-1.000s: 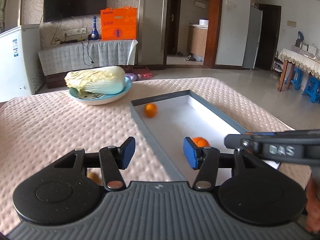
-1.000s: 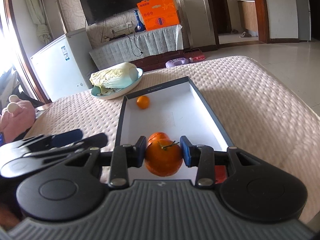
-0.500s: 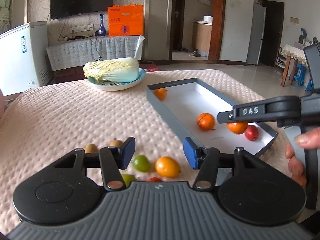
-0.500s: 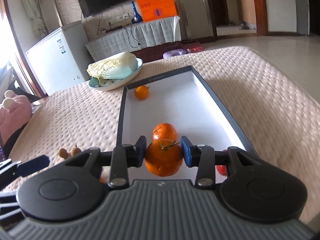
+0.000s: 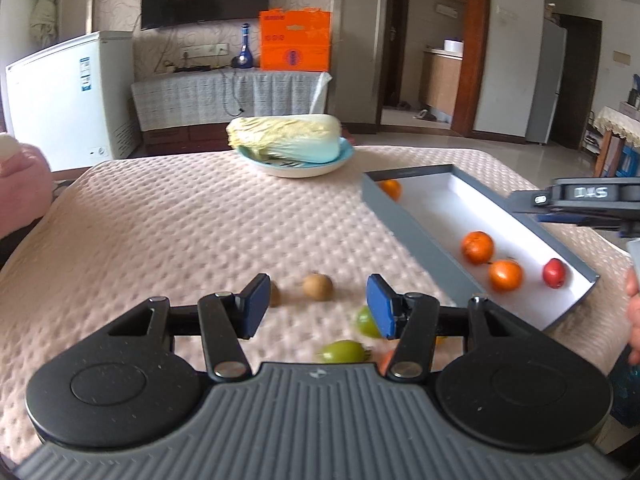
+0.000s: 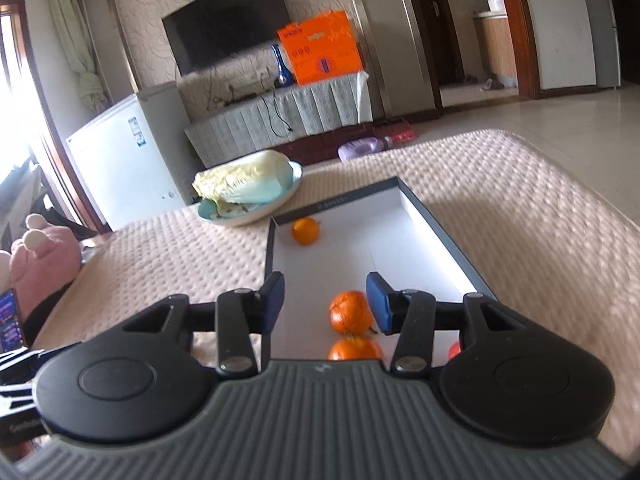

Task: Organize fruits
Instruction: 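Open right tool releasing the tangerine while left tool moves back toward the fruits, then grasp the dark red apple with right tool while left tool grasps a green lime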

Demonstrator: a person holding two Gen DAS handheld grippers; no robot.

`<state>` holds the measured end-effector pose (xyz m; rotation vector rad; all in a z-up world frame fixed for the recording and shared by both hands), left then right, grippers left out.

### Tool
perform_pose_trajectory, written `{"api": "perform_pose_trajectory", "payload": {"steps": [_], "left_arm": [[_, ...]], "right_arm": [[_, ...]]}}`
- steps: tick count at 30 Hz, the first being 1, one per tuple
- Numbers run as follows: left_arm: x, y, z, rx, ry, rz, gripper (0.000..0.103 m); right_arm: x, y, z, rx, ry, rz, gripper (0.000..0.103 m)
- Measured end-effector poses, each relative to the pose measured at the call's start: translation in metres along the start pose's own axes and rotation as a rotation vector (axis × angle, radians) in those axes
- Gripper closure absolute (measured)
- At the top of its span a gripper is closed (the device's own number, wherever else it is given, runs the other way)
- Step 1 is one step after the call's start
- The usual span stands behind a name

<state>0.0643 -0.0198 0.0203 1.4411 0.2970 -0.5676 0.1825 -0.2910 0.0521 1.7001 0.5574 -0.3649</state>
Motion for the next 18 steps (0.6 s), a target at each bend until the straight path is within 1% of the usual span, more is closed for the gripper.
{"api": "perform_pose_trajectory", "payload": {"steps": [5,9,11,13,15,18], "left_arm": [[-0.001,-0.002,-0.030,-0.036,0.045,-0.010,0.044],[-0.002,-0.002,-0.050,-0.080,0.066,-0.015,0.044],[-0.003,-0.003,-0.054,-0.089,0.060,-0.014,0.044],[-0.004,-0.005,-0.054,-0.088,0.037,-0.013,0.044],[-0.002,-0.008,-0.049,-0.072,0.010,-0.024,0.044],[0.001,-0.011,-0.039,-0.026,0.002,-0.034,0.044]], "right_arm": [[-0.002,0.002,0.004,0.001,0.017,0.008,0.055],[-0.008,0.002,0.000,-0.021,0.066,0.028,0.055],[-0.016,0.001,-0.008,-0.064,0.091,0.047,0.054],[-0.024,-0.003,-0.020,-0.100,0.131,0.050,0.055],[-0.032,-0.010,-0.035,-0.142,0.173,0.044,0.057],[-0.035,-0.028,-0.064,-0.289,0.211,0.003,0.060]]}}
Point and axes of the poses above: each gripper's, at about its wrist camera, not at the fingertips, and x roughly the way its jaws point, z to its right, y to its top, the point moved 3 cm from there along x, roughly the way its jaws point, and after that the axes turned 9 degrees about -y, right-handed, at the moved point
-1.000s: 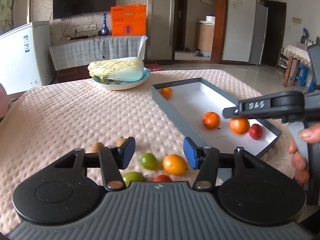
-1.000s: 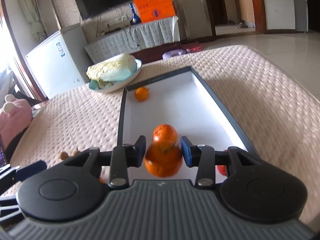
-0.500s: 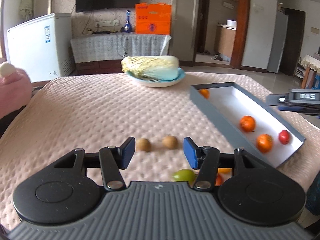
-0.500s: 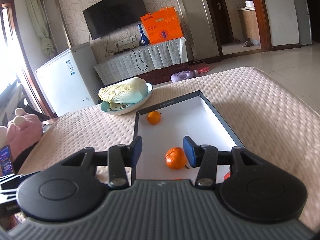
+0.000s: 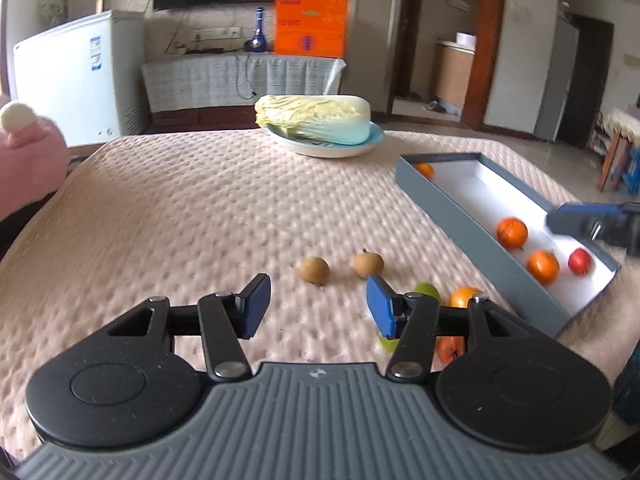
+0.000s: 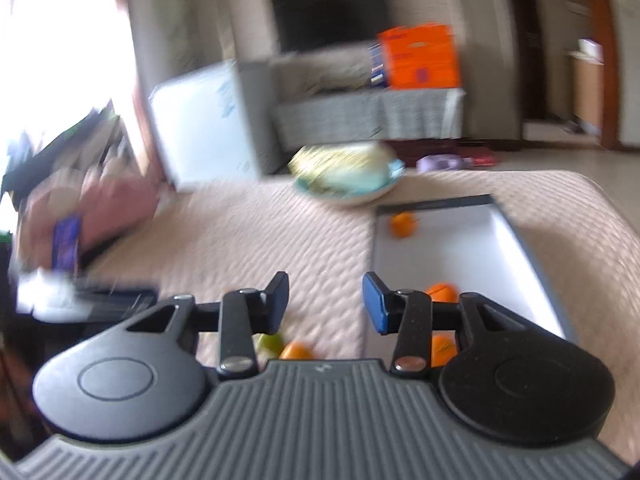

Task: Organize fruits
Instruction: 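Grasp the dark red apple with right tool while left tool grasps a green lime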

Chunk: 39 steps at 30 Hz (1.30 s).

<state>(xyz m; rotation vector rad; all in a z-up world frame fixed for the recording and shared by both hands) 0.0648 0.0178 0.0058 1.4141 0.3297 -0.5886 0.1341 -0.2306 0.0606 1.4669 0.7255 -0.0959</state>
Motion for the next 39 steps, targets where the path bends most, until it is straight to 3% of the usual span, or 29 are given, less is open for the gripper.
{"api": "perform_pose_trajectory", "payload": {"steps": [6,12,18,20,26,34,39], "left_arm": [[-0.003,0.001,0.000,-0.018,-0.016,0.020,0.044],[-0.003,0.001,-0.001,-0.007,-0.020,0.018,0.044],[0.001,-0.003,-0.002,0.006,-0.022,-0.007,0.044],[0.003,-0.005,-0.002,0.019,-0.023,-0.016,0.044],[0.011,-0.011,0.002,0.028,-0.061,-0.057,0.044],[0.026,-0.020,0.033,0.095,-0.138,-0.103,0.039],[0.049,-0.029,0.048,0.136,-0.111,-0.143,0.039]], "right_arm": [[0.025,-0.028,-0.040,-0.199,0.065,-0.168,0.066],[0.039,-0.037,-0.051,-0.227,0.094,-0.231,0.066],[0.060,-0.047,-0.064,-0.280,0.063,-0.282,0.066],[0.063,-0.046,-0.068,-0.297,0.063,-0.282,0.070],[0.046,-0.037,-0.064,-0.310,0.072,-0.244,0.071],[0.015,-0.009,-0.013,-0.133,-0.014,-0.112,0.071],[0.015,-0.006,-0.008,-0.102,0.005,-0.101,0.070]]}}
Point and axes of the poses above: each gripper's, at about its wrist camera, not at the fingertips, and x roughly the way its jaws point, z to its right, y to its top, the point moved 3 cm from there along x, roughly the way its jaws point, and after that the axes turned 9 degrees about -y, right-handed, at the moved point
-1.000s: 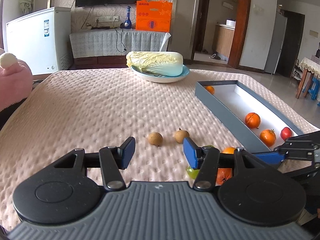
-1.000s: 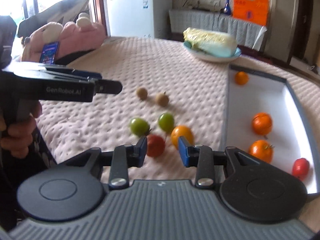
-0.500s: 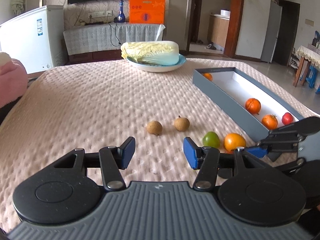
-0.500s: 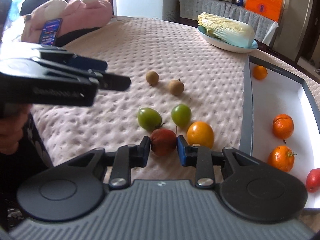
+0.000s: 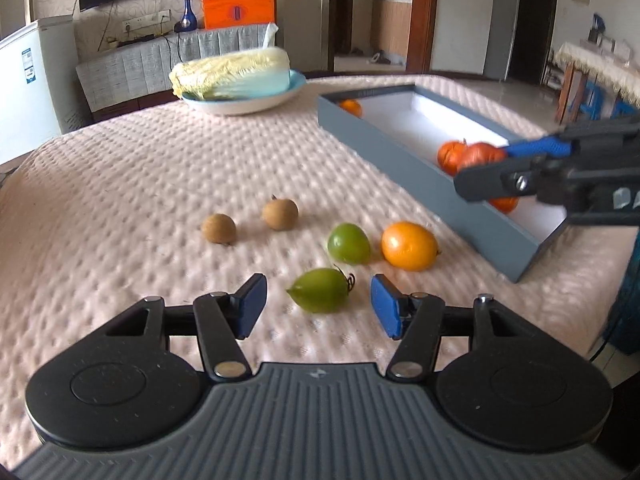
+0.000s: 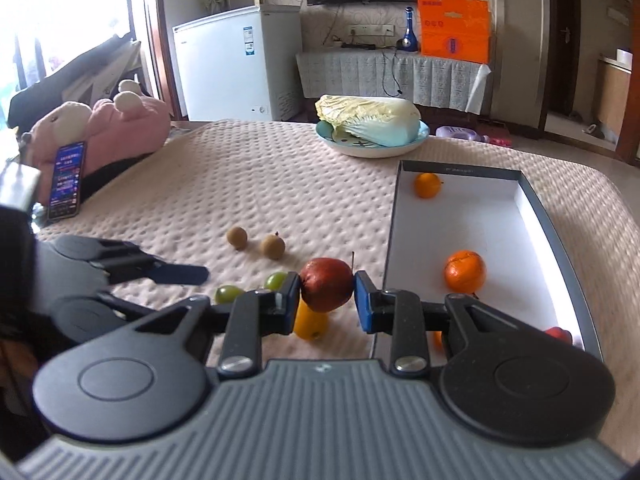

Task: Organize fruits
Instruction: 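Grasp the dark red apple with right tool while left tool grasps a green lime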

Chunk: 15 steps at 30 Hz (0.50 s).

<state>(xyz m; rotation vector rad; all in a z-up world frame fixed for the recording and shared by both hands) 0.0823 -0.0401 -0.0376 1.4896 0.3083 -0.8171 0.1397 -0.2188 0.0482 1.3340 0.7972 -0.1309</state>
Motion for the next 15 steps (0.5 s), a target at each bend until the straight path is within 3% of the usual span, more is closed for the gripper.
{"api": "perform_pose_trajectory", "payload": {"steps": [3,8,15], "left_arm": [[0.010,-0.001,0.000,-0.005,0.014,-0.011,0.044],[0.012,0.001,0.001,-0.005,0.008,0.000,0.063],[0.005,0.003,-0.004,-0.006,0.022,0.012,0.065]], "right_arm": [[0.002,0.001,-0.006,-0.014,0.018,0.004,0.070],[0.003,0.002,-0.010,-0.025,0.033,0.006,0.070],[0.006,0.005,-0.016,-0.023,0.043,0.013,0.070]]}}
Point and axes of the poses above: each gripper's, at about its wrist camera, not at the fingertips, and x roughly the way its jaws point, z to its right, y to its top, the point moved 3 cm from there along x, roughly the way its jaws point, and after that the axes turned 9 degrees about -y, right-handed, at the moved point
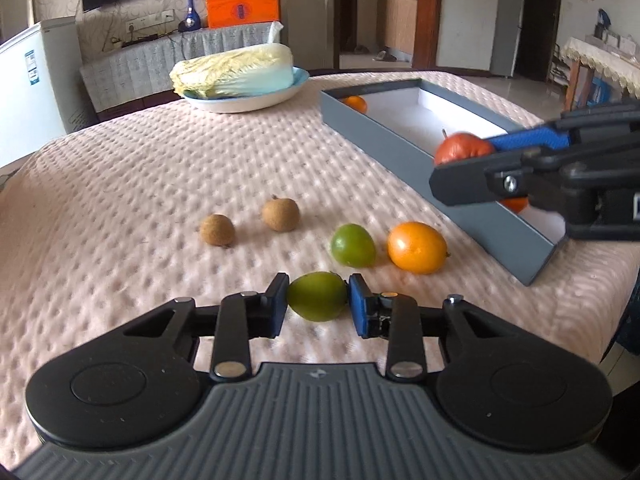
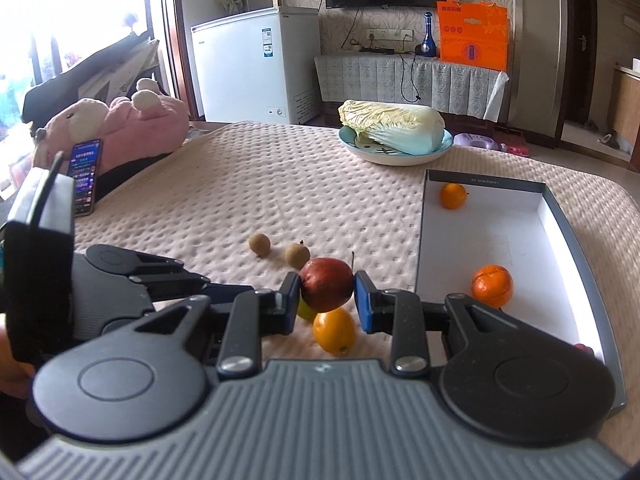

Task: Organize fruits
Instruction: 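Grasp the dark red apple with right tool while left tool grasps a green lime, then carry the lime with left tool while right tool carries the red apple toward the box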

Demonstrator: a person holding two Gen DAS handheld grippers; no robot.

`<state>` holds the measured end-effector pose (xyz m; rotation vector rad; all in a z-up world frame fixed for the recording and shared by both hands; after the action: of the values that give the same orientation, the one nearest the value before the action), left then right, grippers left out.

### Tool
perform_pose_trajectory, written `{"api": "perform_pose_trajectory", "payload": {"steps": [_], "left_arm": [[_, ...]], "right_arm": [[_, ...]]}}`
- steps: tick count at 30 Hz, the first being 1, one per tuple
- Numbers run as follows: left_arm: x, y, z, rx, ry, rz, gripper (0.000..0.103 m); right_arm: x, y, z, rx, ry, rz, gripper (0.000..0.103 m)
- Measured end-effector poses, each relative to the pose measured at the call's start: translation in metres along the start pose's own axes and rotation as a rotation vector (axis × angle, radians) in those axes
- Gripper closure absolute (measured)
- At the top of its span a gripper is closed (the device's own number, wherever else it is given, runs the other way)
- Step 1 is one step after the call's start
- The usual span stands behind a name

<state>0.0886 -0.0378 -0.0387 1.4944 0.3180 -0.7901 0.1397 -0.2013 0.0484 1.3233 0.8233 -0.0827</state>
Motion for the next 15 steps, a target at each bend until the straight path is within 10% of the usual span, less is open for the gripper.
{"api": "perform_pose_trajectory", "payload": {"steps": [15], "left_arm": [[-0.027,0.010,-0.044,-0.118,0.114,0.075,0.065]], "right_arm": [[0.005,0.002,-0.028,-0.053,0.058,0.015,0.070]]}}
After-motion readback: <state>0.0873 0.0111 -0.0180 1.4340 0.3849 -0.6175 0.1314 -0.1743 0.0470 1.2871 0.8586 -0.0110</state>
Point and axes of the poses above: each gripper's, at about its wrist camera, not at the fingertips, and x roughly the way its jaws point, z to its right, y to its top, the point moved 3 cm from there along x, roughly the way its jaws point, and after that the axes turned 9 degrees about -y, right-handed, at the moved point
